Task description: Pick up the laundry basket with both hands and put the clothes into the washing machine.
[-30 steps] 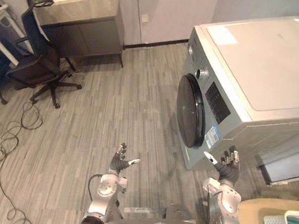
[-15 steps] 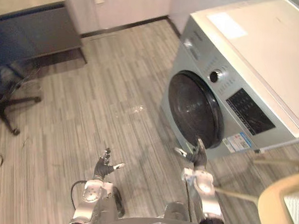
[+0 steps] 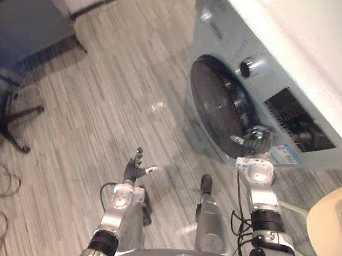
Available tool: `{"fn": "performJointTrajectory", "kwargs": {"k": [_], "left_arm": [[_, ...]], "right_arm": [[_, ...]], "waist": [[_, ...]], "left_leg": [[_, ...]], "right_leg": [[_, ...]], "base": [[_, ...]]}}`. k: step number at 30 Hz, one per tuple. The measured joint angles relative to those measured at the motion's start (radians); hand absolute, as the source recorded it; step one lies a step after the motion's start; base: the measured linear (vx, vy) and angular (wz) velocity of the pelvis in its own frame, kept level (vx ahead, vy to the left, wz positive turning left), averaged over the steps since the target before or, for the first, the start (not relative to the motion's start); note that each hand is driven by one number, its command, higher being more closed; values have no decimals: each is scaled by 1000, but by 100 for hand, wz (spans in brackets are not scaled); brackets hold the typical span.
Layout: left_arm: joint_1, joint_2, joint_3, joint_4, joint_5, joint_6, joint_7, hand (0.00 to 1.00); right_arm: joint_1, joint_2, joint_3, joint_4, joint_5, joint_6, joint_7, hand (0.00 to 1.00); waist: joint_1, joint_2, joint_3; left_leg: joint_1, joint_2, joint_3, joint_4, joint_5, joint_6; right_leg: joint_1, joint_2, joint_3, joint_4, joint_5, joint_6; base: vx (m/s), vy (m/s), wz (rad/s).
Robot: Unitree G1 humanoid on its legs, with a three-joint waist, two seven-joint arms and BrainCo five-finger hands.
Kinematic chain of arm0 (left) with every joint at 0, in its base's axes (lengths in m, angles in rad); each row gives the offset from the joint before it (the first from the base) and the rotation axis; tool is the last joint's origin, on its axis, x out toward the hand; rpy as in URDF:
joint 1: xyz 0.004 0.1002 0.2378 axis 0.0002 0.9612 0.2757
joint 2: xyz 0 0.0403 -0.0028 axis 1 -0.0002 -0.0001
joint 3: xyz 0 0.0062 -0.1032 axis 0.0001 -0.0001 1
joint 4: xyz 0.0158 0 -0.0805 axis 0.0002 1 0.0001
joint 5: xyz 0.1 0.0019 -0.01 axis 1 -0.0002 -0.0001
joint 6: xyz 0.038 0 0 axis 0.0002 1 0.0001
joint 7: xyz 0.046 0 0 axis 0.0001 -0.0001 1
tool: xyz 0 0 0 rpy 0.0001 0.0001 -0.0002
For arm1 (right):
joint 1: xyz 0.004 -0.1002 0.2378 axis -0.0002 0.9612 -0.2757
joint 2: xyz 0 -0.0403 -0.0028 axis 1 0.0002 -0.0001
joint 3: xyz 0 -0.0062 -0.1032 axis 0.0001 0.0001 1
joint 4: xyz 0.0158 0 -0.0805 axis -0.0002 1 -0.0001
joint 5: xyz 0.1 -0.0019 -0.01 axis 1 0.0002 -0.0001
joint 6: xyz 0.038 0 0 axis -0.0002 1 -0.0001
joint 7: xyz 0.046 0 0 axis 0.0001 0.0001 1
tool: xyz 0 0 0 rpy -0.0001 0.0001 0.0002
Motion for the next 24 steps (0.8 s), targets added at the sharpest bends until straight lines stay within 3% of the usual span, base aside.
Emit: {"fn": "performJointTrajectory", "kwargs": {"k": [2, 7, 9, 10, 11, 12, 14, 17, 19, 21, 23, 24], "left_arm": [[7, 10, 1, 0, 0, 10, 3, 0], [13, 36, 4, -3, -5, 14, 23, 0], [2, 38, 5, -5, -11, 15, 22, 0], [-1, 41, 6, -5, -17, 18, 15, 0], [-7, 44, 8, -6, -19, 23, -1, 0], [-20, 43, 1, -7, -19, 28, -27, 0], [-17, 44, 6, -35, -19, 30, -51, 0], [-1, 40, 33, -89, -31, 35, -67, 0], [4, 29, 44, -126, -48, 35, -65, 0], [3, 17, 62, -166, -50, 36, -59, 0], [-6, -18, 124, -249, -46, 41, -18, 0], [-7, -22, 135, -274, -46, 43, -6, 0]], "right_arm": [[-38, -2, -28, -1, 1, 8, -16, 0], [-103, -20, -20, 1, 24, -1, -28, 0], [-129, -60, 14, 59, 143, -48, 14, 0], [-141, -85, 42, 99, 263, -82, 57, 0], [-174, -132, 85, 165, 436, -101, 153, 0], [-228, -197, 122, 289, 631, -80, 274, 0], [-253, -251, 182, 334, 802, -78, 391, 0], [-245, -291, 301, 333, 1019, -53, 486, 0], [-185, -249, 309, 302, 1161, -40, 542, 0], [-108, -144, 330, 302, 1278, -42, 584, 0], [-10, 19, 365, 319, 1399, -51, 592, 0], [15, 50, 389, 328, 1416, -50, 592, 0]], "waist": [[23, -6, 8], [30, -16, 38], [28, -33, 54], [21, -45, 61], [11, -61, 68], [17, -62, 70], [24, -62, 71], [32, -61, 74], [36, -52, 79], [41, -48, 80], [58, -44, 78], [59, -42, 76]], "left_leg": [[-22, -11, -1, 1, 6, 5], [-48, -19, -4, 2, 17, 12], [-57, -21, -3, 2, 20, 12], [-57, -22, -3, 2, 20, 12], [-57, -22, -3, 6, 20, 13], [-61, -23, -3, 8, 18, 10], [-74, -20, -3, 8, 20, 8], [-70, -9, -5, 2, 30, 1], [-56, -2, -16, -3, 34, -5], [-26, 2, -23, -29, 42, -12], [11, -1, -22, -73, 57, -14], [19, -3, -22, -84, 62, -14]], "right_leg": [[-17, -10, 0, -6, 14, 4], [-19, -15, 1, -52, 53, 4], [-19, -14, 4, -73, 69, 4], [-18, -13, 6, -79, 74, 3], [-18, -13, 12, -81, 77, 0], [-19, -14, 15, -85, 79, -4], [-28, -10, 19, -94, 89, -7], [-28, 4, 23, -102, 96, -7], [-5, 13, 12, -110, 98, -10], [24, 20, -1, -125, 100, -12], [50, 23, -6, -141, 101, -13], [55, 23, -7, -143, 100, -13]], "base": [[-130, 71, 12], [-78, 44, 3], [-70, 22, -5], [-80, 21, -11], [-105, 22, -9], [-91, 18, -5], [-76, 0, -4], [-50, -27, -8], [-2, -39, 5], [19, -38, 10], [32, -27, 5], [53, -9, 6]]}}
